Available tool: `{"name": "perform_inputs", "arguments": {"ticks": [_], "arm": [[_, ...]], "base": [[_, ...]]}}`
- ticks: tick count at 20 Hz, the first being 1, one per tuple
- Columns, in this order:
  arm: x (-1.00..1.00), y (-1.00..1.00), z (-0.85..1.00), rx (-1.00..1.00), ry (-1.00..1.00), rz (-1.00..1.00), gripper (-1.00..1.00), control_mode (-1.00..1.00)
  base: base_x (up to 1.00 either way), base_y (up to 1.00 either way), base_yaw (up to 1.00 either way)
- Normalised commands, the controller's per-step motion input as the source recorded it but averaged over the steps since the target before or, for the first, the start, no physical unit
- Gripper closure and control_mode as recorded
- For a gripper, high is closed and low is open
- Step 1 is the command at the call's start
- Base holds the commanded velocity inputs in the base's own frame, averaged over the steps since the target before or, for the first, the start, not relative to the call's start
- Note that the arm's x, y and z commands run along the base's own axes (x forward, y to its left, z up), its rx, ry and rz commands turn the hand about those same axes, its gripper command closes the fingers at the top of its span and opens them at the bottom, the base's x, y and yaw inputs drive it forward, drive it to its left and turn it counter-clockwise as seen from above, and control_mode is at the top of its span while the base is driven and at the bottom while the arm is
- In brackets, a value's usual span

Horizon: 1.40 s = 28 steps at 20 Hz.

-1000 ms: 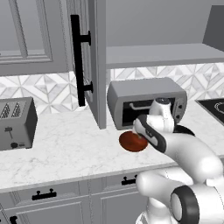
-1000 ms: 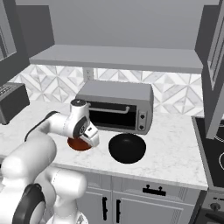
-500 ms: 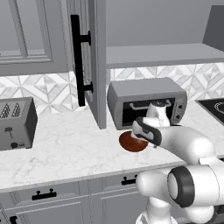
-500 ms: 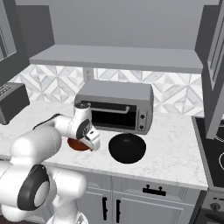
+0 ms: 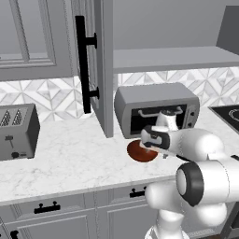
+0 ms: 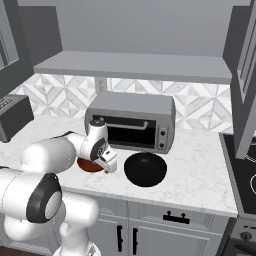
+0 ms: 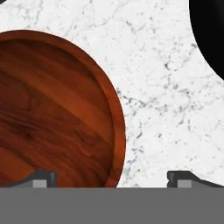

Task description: Pick up the bowls on the counter and stack them on top of one another in the open cabinet. Place the smaller bowl on top of the larger bowl.

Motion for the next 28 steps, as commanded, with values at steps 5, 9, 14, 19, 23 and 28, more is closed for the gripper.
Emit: {"name": "perform_inputs", "arguments": {"ticks": [5,9,14,19,23,28], "arm": [[0.24,0.0,-0.27,0.0,-0.05,0.0,-1.0,-1.0],[0.17,0.0,-0.29,0.0,-0.04,0.0,-1.0,-1.0],[0.06,0.0,-0.16,0.0,0.0,0.0,1.0,-1.0],[0.0,0.0,0.0,0.0,0.0,0.0,1.0,-1.0],[0.0,0.0,0.26,0.0,0.0,-0.02,1.0,-1.0],[-0.07,0.0,0.87,0.0,-0.11,-0.11,1.0,-1.0]], "base": [[0.0,0.0,0.0],[0.0,0.0,0.0],[0.0,0.0,0.0],[0.0,0.0,0.0],[0.0,0.0,0.0],[0.0,0.0,0.0]]}}
